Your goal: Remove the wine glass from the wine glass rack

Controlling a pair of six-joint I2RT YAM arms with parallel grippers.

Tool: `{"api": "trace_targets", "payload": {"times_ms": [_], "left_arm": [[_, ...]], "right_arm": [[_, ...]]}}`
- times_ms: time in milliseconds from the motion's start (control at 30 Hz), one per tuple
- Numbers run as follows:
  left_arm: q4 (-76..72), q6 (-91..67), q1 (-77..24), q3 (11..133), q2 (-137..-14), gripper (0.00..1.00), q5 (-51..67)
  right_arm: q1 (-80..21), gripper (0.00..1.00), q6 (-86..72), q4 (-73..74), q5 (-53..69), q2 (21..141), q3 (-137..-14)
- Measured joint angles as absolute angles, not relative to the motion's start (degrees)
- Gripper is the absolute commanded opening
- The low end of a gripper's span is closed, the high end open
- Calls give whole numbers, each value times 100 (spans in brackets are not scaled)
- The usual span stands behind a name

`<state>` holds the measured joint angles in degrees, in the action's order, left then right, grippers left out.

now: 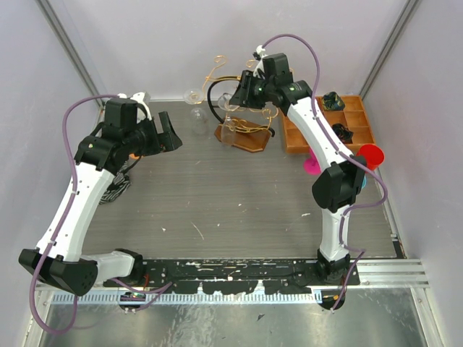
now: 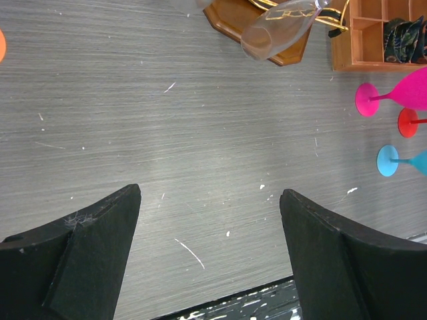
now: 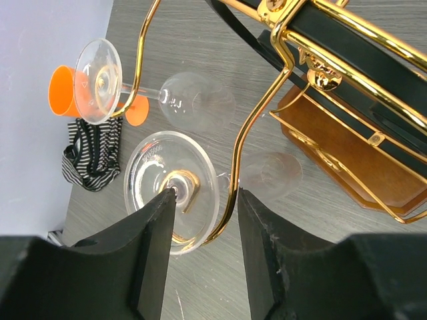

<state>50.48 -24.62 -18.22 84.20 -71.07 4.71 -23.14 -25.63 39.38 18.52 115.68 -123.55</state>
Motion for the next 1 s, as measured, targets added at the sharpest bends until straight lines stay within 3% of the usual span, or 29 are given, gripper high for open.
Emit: {"api": "trace_targets", "payload": {"times_ms": [1000], "left_arm": [[5048,-2471,-1822,8420,-7107,93,537]], "right_arm": [[-2311,47,-2388,3948,1660,11568,-12451]]}}
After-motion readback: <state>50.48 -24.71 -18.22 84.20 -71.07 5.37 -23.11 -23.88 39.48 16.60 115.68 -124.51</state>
